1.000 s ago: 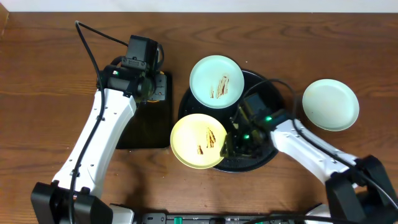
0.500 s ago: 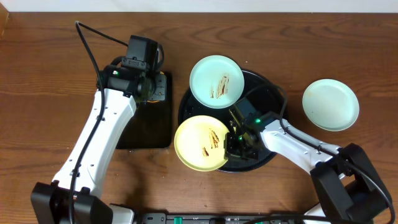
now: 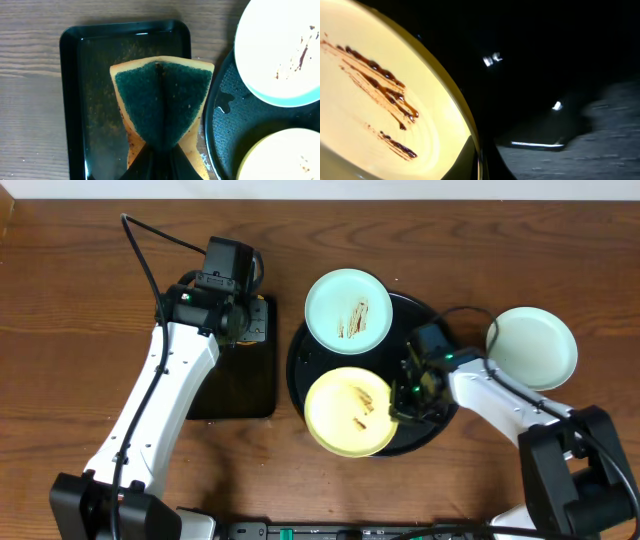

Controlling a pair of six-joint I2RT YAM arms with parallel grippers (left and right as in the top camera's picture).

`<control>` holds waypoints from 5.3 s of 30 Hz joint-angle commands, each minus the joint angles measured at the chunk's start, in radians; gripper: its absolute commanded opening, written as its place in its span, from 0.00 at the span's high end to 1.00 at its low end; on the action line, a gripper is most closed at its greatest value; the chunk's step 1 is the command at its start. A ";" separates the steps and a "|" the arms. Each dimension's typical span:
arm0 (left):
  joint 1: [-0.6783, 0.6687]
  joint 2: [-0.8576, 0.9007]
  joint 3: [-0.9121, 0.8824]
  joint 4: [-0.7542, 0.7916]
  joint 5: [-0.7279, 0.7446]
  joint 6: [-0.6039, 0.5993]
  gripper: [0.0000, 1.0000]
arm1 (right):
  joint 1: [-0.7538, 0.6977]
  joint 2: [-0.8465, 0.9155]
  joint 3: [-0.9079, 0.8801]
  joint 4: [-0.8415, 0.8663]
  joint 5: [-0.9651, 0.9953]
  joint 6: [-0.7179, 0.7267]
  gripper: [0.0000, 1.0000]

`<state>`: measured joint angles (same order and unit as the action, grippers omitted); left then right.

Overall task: Clean dirty plates on tray and stack at the side
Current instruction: 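Scrub the yellow plate with the sponge in the left gripper, then keep scrubbing the yellow plate center with the left gripper's sponge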

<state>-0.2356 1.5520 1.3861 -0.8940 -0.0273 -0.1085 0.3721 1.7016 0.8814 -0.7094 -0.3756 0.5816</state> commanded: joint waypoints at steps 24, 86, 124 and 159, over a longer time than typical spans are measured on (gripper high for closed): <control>-0.346 0.084 -0.044 0.095 0.282 -0.018 0.92 | -0.118 0.004 -0.005 -0.043 0.375 -0.201 0.99; -0.470 0.470 -0.178 0.483 0.354 -0.186 0.92 | -0.118 0.004 -0.005 -0.048 0.367 -0.201 0.99; -0.629 0.341 -0.166 0.439 0.408 -0.136 0.93 | -0.118 0.004 -0.005 -0.062 0.368 -0.201 0.99; -0.502 0.404 -0.169 0.412 0.084 -0.140 0.92 | -0.118 0.004 -0.005 -0.076 0.368 -0.202 0.99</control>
<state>-0.7746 1.9339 1.2236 -0.4408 0.1276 -0.2581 0.2676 1.6833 0.9020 -0.7670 -0.1368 0.3775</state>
